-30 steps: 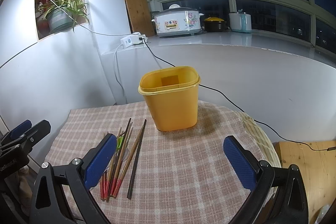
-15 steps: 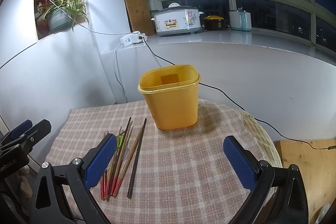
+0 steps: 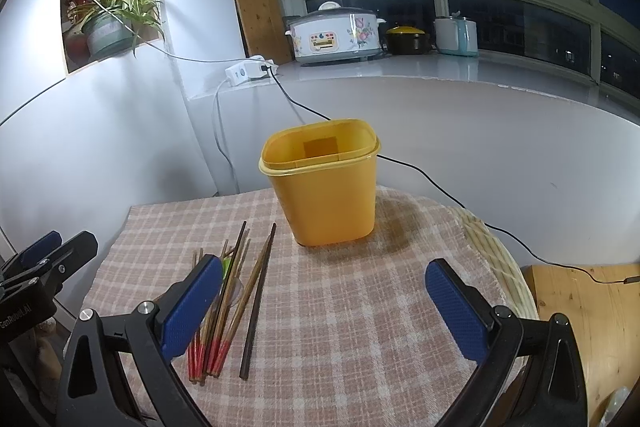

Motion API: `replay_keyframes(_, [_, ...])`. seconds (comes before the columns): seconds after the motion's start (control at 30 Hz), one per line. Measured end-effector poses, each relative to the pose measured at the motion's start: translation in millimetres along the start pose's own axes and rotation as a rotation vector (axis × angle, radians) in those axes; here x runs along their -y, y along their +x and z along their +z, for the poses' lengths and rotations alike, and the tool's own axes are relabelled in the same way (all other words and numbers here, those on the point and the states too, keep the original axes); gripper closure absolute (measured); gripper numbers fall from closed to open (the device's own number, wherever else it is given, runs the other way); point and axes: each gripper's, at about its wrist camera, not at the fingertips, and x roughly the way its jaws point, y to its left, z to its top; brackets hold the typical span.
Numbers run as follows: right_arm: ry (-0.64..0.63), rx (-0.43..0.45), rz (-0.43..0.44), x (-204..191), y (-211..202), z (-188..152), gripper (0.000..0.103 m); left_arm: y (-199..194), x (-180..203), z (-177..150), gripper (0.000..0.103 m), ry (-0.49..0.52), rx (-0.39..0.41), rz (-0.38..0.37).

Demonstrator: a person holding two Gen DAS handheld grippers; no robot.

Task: Organize utensils
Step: 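Grasp a wooden chopstick with the left tool while the right tool grasps a black chopstick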

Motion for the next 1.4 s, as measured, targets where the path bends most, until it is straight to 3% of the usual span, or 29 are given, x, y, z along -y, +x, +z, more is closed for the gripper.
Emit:
replay_keyframes(0.23, [-0.036, -0.022, 0.005, -5, 14, 3, 0.001, 15, -18, -5, 0.000, -0.008, -0.028, 0.015])
replay_keyframes(0.4, [-0.085, -0.070, 0.106, -7, 42, -3, 0.000, 32, -43, -11, 0.000, 0.036, -0.054, 0.054])
replay_keyframes(0.53, [-0.075, -0.139, 0.101, -6, 70, -7, 0.001, 50, -59, -15, 0.000, 0.077, -0.085, 0.079])
replay_keyframes(0.67, [-0.048, -0.231, 0.146, -6, 96, -8, 0.010, 70, -66, -17, 0.014, 0.114, -0.131, 0.031])
replay_keyframes(0.8, [-0.039, -0.318, 0.215, -8, 116, -9, 0.022, 95, -66, -16, 0.042, 0.118, -0.239, -0.081])
replay_keyframes(0.9, [-0.007, -0.376, 0.273, -9, 131, -8, 0.031, 112, -56, -18, 0.055, 0.153, -0.318, -0.143])
replay_keyframes(1.0, [-0.005, -0.425, 0.291, -15, 149, -7, 0.045, 135, -50, -20, 0.073, 0.166, -0.413, -0.215])
replay_keyframes(1.17, [0.075, -0.529, 0.349, -22, 178, -13, 0.065, 168, -46, -23, 0.082, 0.189, -0.526, -0.246])
replay_keyframes(1.4, [0.089, -0.567, 0.359, -34, 191, -16, 0.071, 186, -38, -28, 0.086, 0.273, -0.586, -0.227])
